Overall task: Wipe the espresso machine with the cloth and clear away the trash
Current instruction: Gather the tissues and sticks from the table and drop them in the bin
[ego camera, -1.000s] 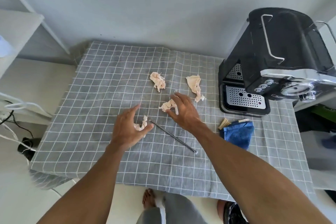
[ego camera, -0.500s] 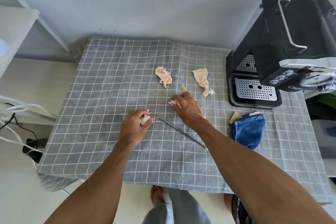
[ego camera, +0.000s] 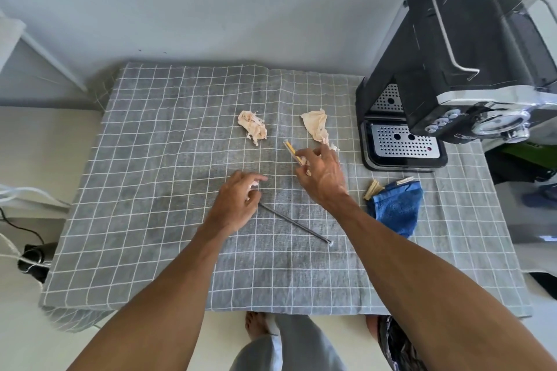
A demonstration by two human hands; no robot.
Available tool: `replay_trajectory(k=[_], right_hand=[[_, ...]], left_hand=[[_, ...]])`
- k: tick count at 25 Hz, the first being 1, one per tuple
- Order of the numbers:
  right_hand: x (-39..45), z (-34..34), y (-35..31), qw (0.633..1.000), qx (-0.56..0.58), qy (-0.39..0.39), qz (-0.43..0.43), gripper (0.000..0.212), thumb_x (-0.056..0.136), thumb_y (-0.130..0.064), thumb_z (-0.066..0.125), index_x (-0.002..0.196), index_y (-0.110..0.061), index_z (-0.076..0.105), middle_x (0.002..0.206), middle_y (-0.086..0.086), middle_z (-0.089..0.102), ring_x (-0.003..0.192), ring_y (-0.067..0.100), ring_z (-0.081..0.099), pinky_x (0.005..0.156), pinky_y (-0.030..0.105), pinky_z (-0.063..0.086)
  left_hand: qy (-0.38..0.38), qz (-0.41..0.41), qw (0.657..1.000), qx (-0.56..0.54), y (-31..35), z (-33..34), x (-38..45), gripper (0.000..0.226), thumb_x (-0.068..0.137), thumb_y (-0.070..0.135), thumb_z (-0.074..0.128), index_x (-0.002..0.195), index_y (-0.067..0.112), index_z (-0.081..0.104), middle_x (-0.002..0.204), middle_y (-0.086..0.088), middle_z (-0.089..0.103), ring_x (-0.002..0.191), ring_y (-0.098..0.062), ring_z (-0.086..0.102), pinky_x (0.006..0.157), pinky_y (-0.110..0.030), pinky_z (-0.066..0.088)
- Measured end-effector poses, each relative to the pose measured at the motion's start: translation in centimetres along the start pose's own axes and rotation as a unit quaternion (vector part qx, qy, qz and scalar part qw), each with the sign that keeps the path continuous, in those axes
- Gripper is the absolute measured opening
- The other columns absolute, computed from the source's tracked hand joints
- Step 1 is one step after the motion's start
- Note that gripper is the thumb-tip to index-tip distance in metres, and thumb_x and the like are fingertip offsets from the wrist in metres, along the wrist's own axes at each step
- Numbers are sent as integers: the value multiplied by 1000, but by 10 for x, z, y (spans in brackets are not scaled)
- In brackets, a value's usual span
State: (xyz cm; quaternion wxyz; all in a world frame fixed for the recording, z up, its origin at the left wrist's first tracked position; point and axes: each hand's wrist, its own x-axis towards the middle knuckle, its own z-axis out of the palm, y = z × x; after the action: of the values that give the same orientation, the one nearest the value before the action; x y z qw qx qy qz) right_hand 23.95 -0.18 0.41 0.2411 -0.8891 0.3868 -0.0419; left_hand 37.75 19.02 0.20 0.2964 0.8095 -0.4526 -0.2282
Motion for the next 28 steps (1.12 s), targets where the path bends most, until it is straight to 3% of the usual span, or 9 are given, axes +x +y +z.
replay_trajectory(k=[5,10,13,16,19,22,25,26,28], right_hand=[[7,3,8,996,-61,-63,36,43,99,-48,61,136,-26,60,139,4,47,122,25,45,101,41,46],[15,3,2,993,-90,-57,50,39,99,-48,60,127,-21,66,137,5,52,120,28,46,98,42,46],[14,-5,-1,996,-18,-60,60,31,98,-36,62,119,-13,65,132,8,52,114,25,51,92,35,46],[19,-23,-7,979,177,-28,98,15,101,-11,59,112,0,59,108,18,53,83,6,61,74,18,49],[31,-45,-15,936,318,27,147,23,102,4,53,123,12,52,77,10,46,45,-10,53,48,2,38],[44,-61,-14,923,364,59,112,34,96,1,66,127,0,54,83,1,53,56,-13,58,53,4,44],[64,-69,-13,945,305,34,116,34,89,-16,81,119,-14,66,109,8,65,89,10,65,79,24,60],[70,-68,-8,966,238,34,100,34,88,-22,83,119,-16,70,116,7,64,98,16,63,87,22,56],[79,-63,1,976,199,44,75,36,86,-24,85,120,-19,73,121,4,55,103,14,55,80,0,44]], left_hand=[[-133,-26,989,64,-3,9,0,55,78,46,86,129,34,68,115,9,41,119,-14,45,113,-41,36],[-109,-5,988,107,-2,6,2,31,80,55,80,105,37,79,122,7,52,121,-16,45,112,-43,38],[-95,-4,990,107,-6,-5,1,28,81,54,81,99,33,78,116,8,55,116,-15,48,109,-41,39],[-58,-11,995,85,-14,-23,-5,21,82,41,82,93,27,70,108,3,62,107,-18,55,102,-41,45],[7,-56,998,33,-19,-38,-6,13,96,31,66,90,25,56,84,3,65,76,-17,60,71,-35,50],[60,-88,993,-40,-10,-39,12,22,111,29,36,96,19,49,60,-1,56,43,-12,48,40,-34,44],[144,-155,973,-95,7,-36,48,19,111,25,37,96,18,46,57,1,51,35,-4,42,33,-24,37],[155,-168,968,-103,12,-35,61,16,111,24,39,99,15,46,59,-1,53,38,-6,47,34,-25,40],[153,-177,964,-128,18,-33,81,12,111,22,40,110,12,47,66,-8,59,50,-22,59,41,-35,50]])
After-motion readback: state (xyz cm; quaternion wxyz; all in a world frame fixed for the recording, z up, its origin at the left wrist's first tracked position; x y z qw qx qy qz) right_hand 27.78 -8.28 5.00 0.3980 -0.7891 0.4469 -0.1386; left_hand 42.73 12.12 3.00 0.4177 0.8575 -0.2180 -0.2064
